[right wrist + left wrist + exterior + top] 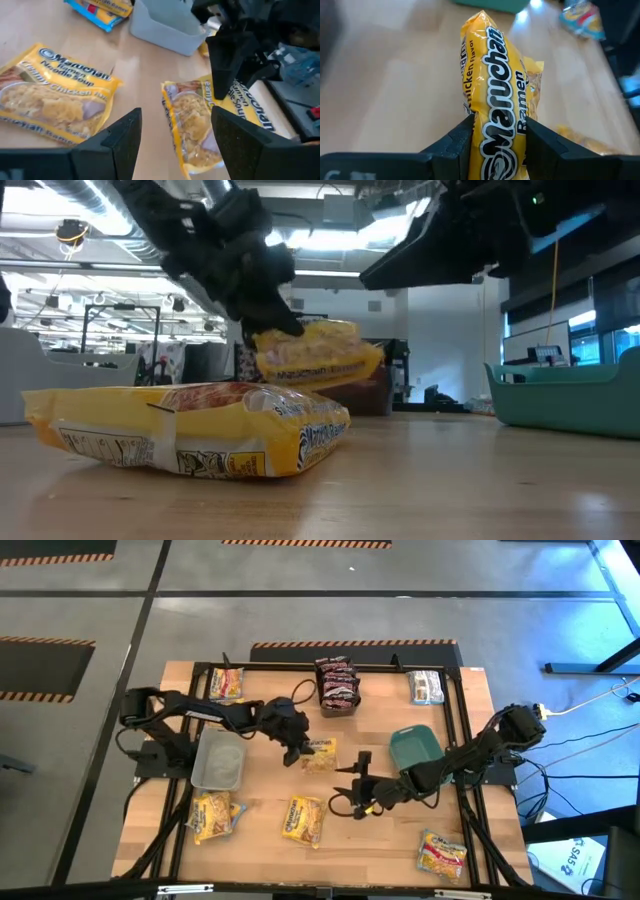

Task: Sort Maruchan noodles
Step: Put the yellow noodle pack into the blue bin

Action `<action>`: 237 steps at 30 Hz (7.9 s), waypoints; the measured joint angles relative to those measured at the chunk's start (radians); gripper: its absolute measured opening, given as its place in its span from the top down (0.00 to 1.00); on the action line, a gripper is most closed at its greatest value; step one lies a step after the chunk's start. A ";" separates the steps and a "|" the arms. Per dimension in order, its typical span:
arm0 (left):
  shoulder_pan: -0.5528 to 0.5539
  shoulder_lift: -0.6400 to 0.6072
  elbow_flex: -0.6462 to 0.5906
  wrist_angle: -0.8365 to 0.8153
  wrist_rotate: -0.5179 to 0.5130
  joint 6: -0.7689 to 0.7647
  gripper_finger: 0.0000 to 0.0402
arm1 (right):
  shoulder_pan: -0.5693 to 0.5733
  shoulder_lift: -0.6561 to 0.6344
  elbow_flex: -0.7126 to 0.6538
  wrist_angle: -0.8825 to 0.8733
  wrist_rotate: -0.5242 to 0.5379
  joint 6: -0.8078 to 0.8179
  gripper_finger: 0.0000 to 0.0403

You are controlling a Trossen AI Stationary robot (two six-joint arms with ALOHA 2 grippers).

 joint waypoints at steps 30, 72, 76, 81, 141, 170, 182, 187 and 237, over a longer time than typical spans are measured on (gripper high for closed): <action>-0.064 -0.090 0.001 -0.097 -0.499 -0.034 0.47 | -0.238 0.002 -0.025 -0.133 -0.165 0.305 0.44; 0.009 0.149 0.001 0.072 -0.333 -0.218 0.25 | -0.175 0.252 -0.026 0.080 -0.155 0.233 0.44; 0.025 0.191 0.001 0.171 -0.264 -0.242 0.26 | -0.175 0.252 -0.026 0.077 -0.158 0.230 0.44; 0.035 0.207 0.001 0.181 -0.187 -0.267 0.27 | -0.174 0.252 -0.026 0.077 -0.173 0.206 0.44; -0.361 0.097 0.000 0.006 -0.740 -0.098 0.27 | -0.545 0.003 -0.009 -0.240 -0.838 0.569 0.41; -0.342 0.105 -0.016 0.036 -0.670 -0.086 0.27 | -0.621 0.067 -0.008 -0.246 -0.962 0.657 0.21; -0.293 0.229 -0.019 0.122 -0.684 -0.057 0.27 | -0.620 0.067 -0.009 -0.264 -0.953 0.626 0.21; -0.312 0.231 -0.020 0.110 -0.722 -0.060 0.27 | -0.619 0.067 -0.009 -0.259 -0.951 0.625 0.21; -0.347 0.223 -0.025 0.157 -0.753 -0.048 0.27 | -0.543 0.215 -0.010 0.059 -0.838 0.620 0.55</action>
